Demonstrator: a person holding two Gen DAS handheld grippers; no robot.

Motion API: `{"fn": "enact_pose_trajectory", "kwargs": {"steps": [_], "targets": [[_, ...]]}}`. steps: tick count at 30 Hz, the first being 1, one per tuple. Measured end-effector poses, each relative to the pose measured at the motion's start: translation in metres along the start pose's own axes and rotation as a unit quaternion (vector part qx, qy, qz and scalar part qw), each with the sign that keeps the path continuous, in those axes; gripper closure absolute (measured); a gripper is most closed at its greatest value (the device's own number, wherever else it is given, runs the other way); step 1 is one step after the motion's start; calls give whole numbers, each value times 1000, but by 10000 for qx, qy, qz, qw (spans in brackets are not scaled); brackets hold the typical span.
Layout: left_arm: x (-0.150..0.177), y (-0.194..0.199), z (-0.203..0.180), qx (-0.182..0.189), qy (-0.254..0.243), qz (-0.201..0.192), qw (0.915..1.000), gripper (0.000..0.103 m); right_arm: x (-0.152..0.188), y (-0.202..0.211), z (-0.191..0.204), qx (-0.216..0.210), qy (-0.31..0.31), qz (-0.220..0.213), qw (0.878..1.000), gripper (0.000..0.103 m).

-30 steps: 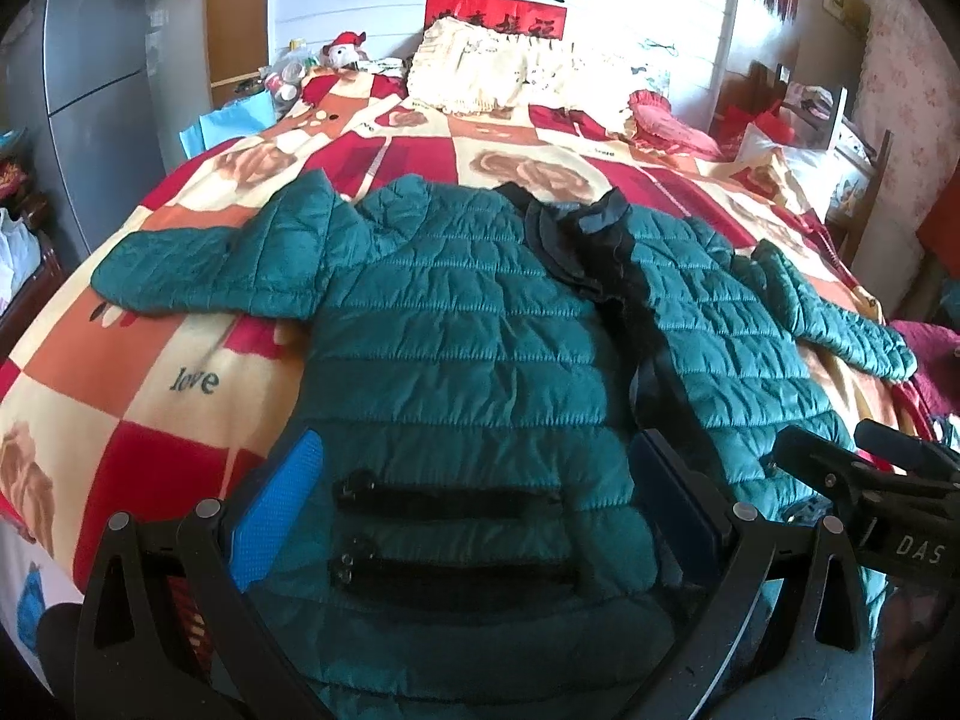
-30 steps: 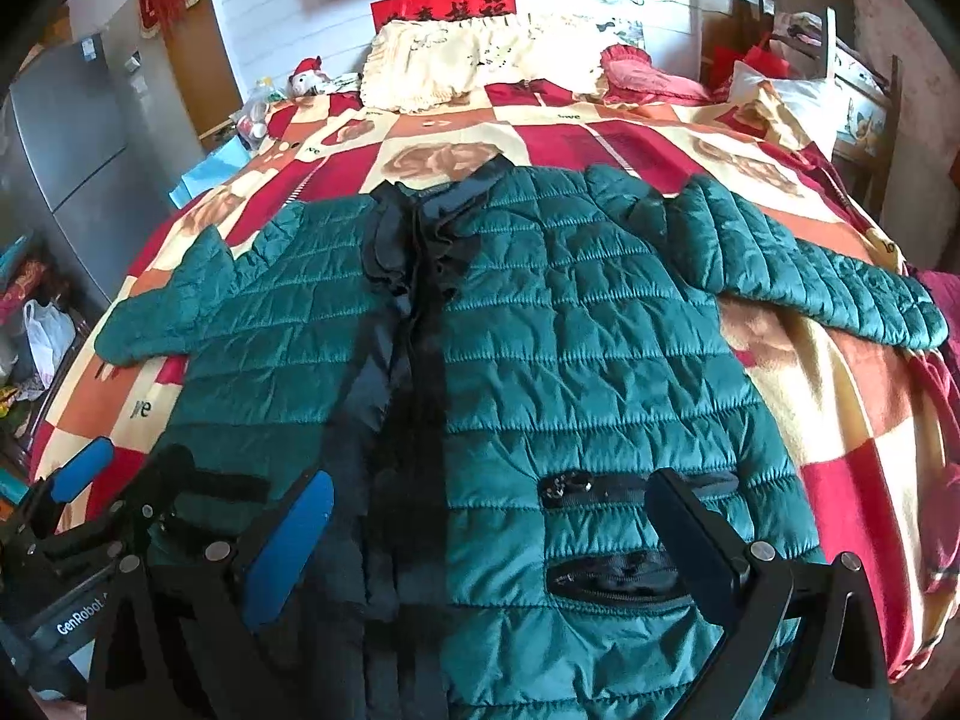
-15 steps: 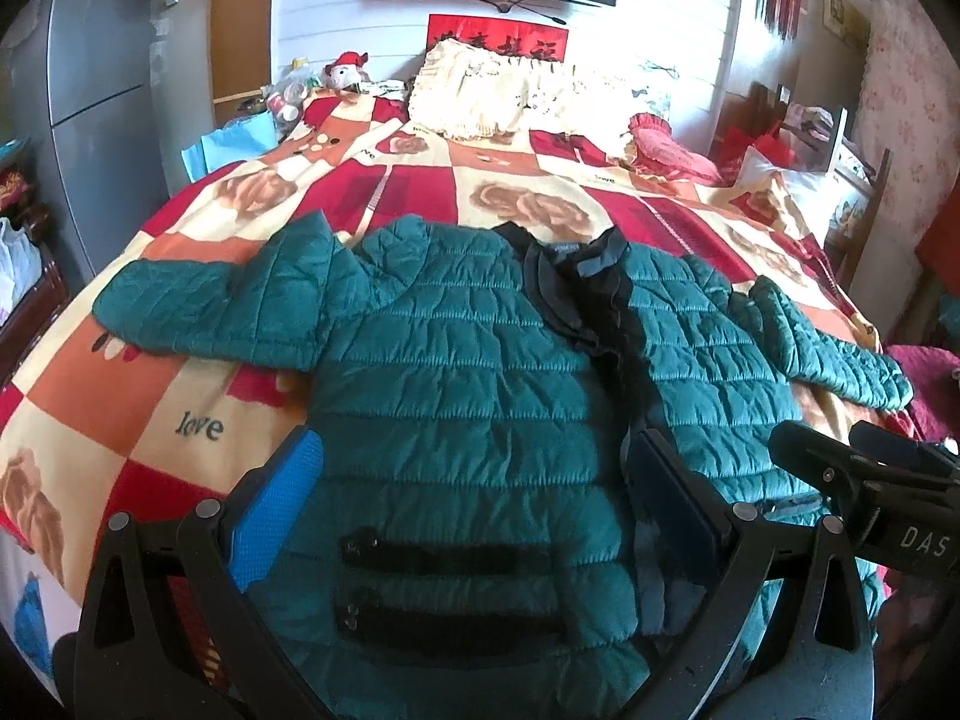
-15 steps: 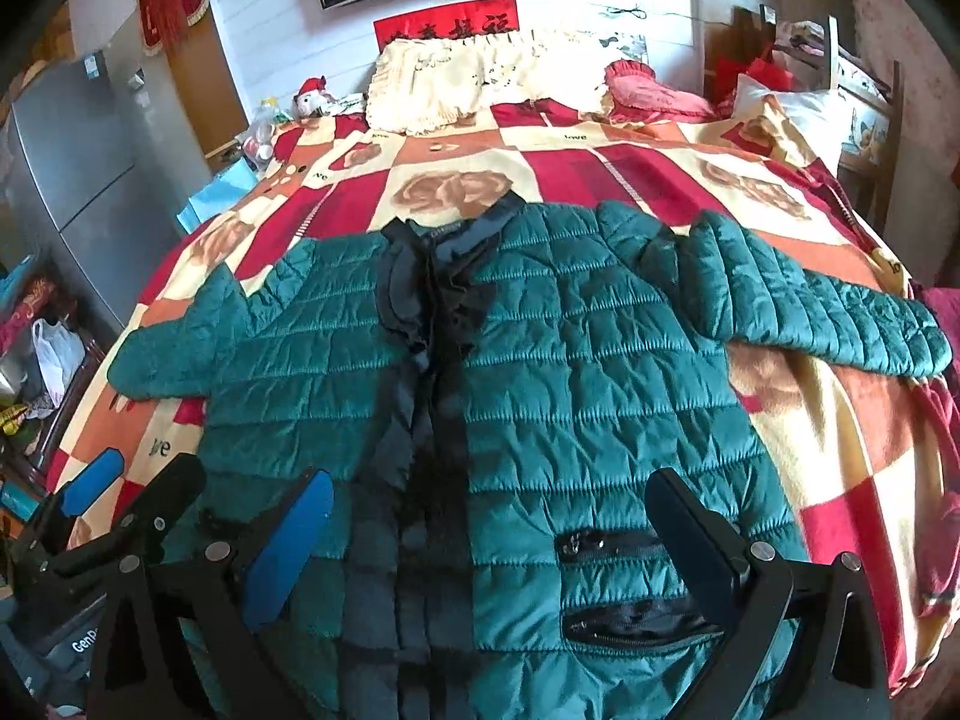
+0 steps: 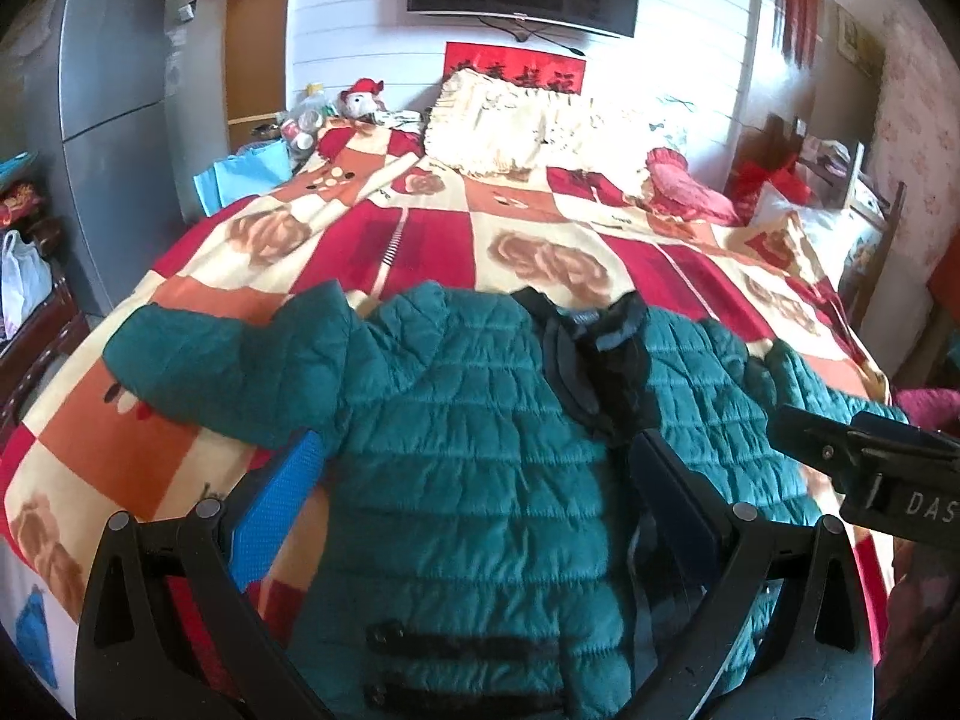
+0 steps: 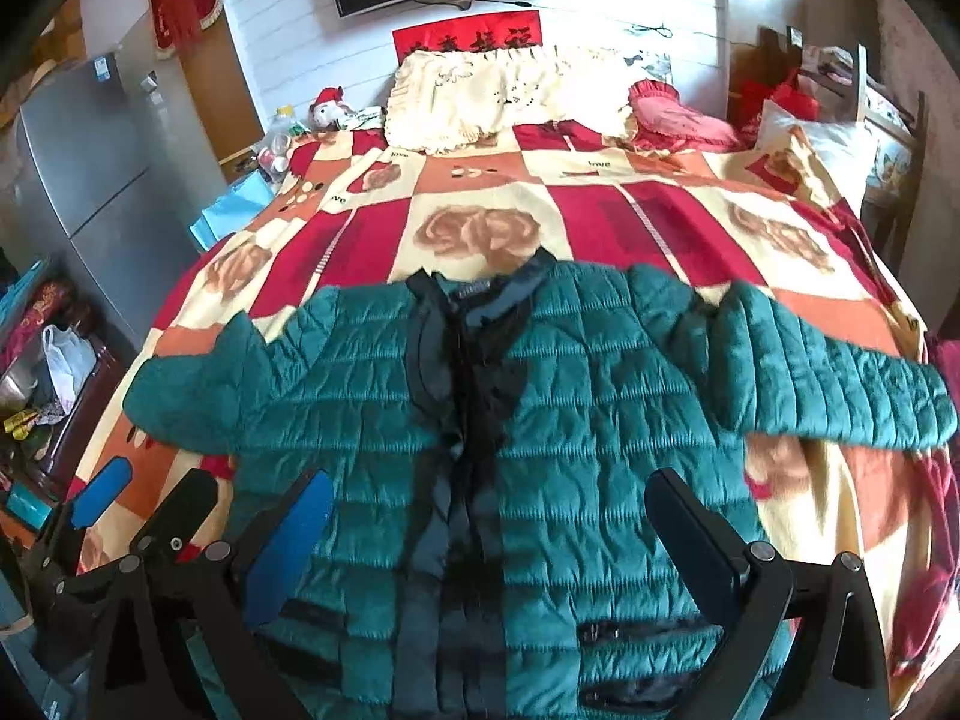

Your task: Fold large clothes

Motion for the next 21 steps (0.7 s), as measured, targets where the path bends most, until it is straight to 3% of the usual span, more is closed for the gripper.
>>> {"fn": "enact_pose_trajectory", "kwargs": {"steps": [12,21], "targets": [[-2,-55,36,-599,112,213,9979,1,-31,-50,1,201,53,97,9997,0],[5,-102,55,-619,181,501,9967,1,-23,-115,0,274,130,353,9989,0]]}}
Point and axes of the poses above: each gripper's, at about its wrist camera, not at the fingertips, and y roughly against the way its jaws point, z to its left, x to its underside, the point moved 6 cm from there along -y, roughly the way its jaws point
